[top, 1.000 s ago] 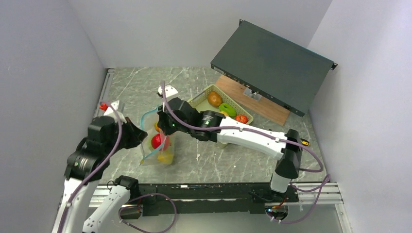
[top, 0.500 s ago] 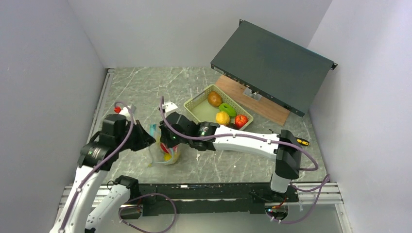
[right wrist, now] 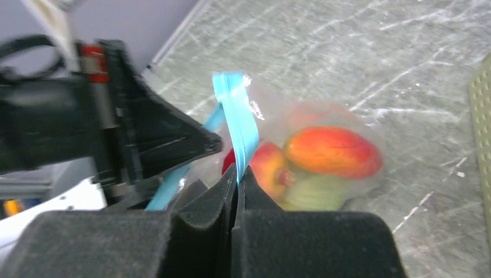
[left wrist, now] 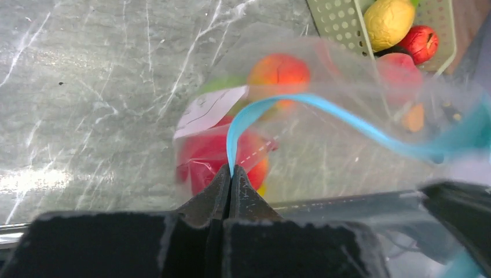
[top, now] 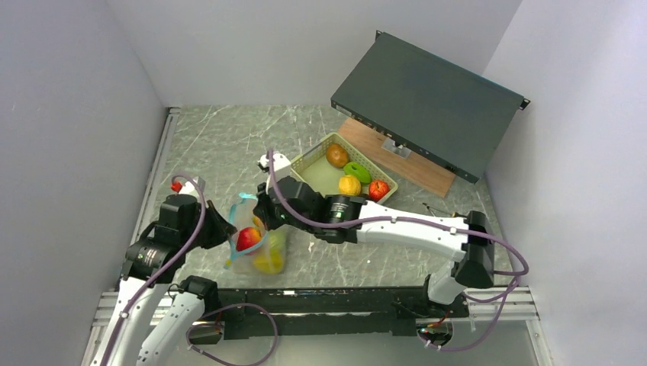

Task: Place the food in the zip-top bag and seal the zipper
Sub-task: Adjust the zipper food storage bag at the center of the board.

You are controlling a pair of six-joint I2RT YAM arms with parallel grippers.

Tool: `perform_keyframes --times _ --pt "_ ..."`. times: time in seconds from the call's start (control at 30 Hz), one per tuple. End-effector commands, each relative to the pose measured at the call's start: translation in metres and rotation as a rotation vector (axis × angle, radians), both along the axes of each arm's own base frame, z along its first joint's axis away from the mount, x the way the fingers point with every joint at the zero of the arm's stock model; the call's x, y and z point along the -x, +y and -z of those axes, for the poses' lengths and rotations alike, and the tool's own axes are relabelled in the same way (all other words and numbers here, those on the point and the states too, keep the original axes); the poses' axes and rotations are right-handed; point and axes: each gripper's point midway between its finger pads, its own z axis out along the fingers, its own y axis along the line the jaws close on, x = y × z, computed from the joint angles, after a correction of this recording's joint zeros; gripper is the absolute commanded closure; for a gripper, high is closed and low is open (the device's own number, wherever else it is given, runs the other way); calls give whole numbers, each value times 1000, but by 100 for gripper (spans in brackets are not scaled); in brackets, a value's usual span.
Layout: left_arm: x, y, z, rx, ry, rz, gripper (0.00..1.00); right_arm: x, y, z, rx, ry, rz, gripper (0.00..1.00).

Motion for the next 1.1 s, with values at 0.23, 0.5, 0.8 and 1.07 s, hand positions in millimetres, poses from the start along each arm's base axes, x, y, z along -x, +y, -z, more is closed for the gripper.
perform_keyframes --times 0.23,0.5,0.8,1.07 --pt "-1 -25 -63 127 -120 111 100 -24 -2 -24 7 -161 50 100" --pt "-2 -21 -37 27 -62 162 100 -32 -1 -6 79 -143 56 100" --pt "-10 10 -49 -166 -209 138 100 -33 12 -17 59 -177 14 96" --pt "-16 22 -50 -226 -321 106 100 -41 16 -19 101 -205 -12 58"
